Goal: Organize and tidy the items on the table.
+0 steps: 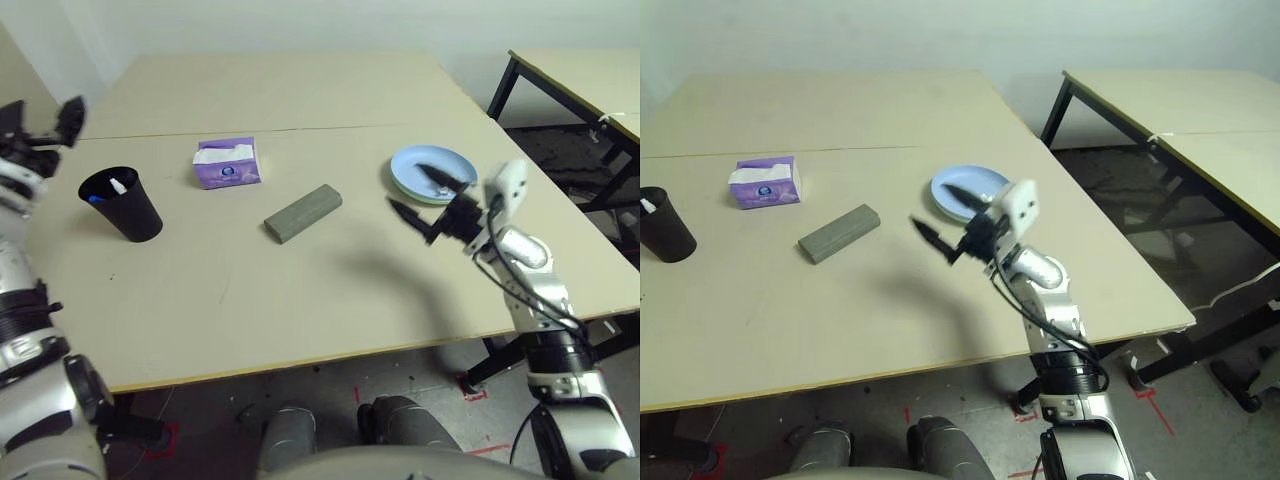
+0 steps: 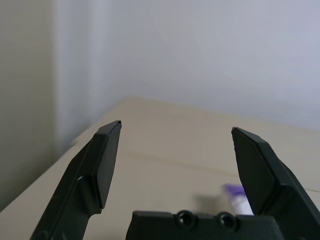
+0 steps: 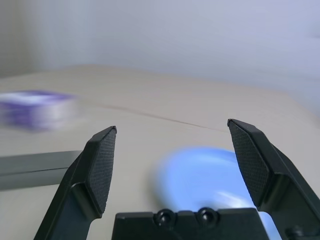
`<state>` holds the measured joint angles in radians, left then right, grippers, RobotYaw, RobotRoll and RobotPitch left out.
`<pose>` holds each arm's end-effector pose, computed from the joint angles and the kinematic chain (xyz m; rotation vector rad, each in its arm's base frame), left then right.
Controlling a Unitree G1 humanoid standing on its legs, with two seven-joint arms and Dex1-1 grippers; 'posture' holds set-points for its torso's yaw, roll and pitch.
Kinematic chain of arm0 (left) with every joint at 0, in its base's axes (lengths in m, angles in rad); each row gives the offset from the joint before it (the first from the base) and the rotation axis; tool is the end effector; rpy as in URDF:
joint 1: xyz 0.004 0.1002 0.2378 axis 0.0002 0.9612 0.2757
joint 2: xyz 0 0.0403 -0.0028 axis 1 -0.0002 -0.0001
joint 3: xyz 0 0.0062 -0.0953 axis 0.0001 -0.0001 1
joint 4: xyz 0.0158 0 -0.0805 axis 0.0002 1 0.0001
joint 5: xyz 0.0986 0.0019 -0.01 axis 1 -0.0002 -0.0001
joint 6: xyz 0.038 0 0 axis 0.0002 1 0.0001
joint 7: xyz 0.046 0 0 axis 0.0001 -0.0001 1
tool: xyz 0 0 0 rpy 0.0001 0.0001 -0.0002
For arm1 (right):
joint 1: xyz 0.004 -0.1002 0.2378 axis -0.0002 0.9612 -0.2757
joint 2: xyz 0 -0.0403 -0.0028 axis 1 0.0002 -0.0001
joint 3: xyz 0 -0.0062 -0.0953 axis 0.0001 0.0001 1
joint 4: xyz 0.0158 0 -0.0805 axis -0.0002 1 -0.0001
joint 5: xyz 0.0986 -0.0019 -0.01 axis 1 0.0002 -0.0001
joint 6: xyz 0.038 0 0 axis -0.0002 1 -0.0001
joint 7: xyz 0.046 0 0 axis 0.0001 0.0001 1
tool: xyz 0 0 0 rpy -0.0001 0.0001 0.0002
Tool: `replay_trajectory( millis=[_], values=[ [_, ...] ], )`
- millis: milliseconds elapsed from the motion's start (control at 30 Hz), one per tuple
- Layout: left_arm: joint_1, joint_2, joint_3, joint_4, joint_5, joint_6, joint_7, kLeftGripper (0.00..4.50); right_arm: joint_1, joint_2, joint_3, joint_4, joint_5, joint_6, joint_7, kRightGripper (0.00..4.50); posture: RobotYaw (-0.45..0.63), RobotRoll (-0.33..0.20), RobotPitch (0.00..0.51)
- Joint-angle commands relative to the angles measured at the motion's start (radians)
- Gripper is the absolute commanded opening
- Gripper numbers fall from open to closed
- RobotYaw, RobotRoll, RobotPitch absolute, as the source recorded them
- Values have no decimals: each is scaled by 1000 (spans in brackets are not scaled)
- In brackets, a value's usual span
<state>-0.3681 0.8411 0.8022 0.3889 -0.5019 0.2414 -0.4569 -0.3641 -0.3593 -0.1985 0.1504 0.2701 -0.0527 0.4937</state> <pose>0.1805 0.4078 0.2110 -0.0197 -0.3171 0.3064 0.2607 -0.2360 0.1335 -0.1179 -0.3045 0.3456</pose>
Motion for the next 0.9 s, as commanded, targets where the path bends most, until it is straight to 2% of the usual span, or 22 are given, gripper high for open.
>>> replay_trajectory(
  millis=[33, 133, 233, 333, 500, 767, 900],
  values=[
    [160, -29, 42, -51, -15, -9, -62, 4480, 65, -32, -80, 59, -67, -41, -125, 4500, 5, 0, 79],
    [335, -73, 29, -103, 14, -63, -115, 4480, 114, -42, -125, 111, -98, -70, -208, 4500, 1, 0, 81],
    [489, -115, -18, -142, 65, -137, -169, 4480, 164, -51, -120, 175, -124, -144, -210, 4500, 13, 0, 88],
    [563, -143, -61, -146, 95, -191, -198, 4480, 184, -48, -113, 217, -124, -192, -200, 4500, 25, 0, 92],
    [575, -154, -82, -88, 107, -267, -216, 4480, 179, -42, -96, 255, -117, -249, -173, 4500, 31, 0, 97],
    [525, -95, -70, 0, 94, -294, -234, 4480, 184, -21, -65, 213, -126, -259, -182, 4500, 48, 0, 100],
    [518, -91, -80, -22, 95, -289, -228, 4480, 194, -14, -53, 178, -119, -250, -179, 4500, 59, 0, 109]
  ],
)
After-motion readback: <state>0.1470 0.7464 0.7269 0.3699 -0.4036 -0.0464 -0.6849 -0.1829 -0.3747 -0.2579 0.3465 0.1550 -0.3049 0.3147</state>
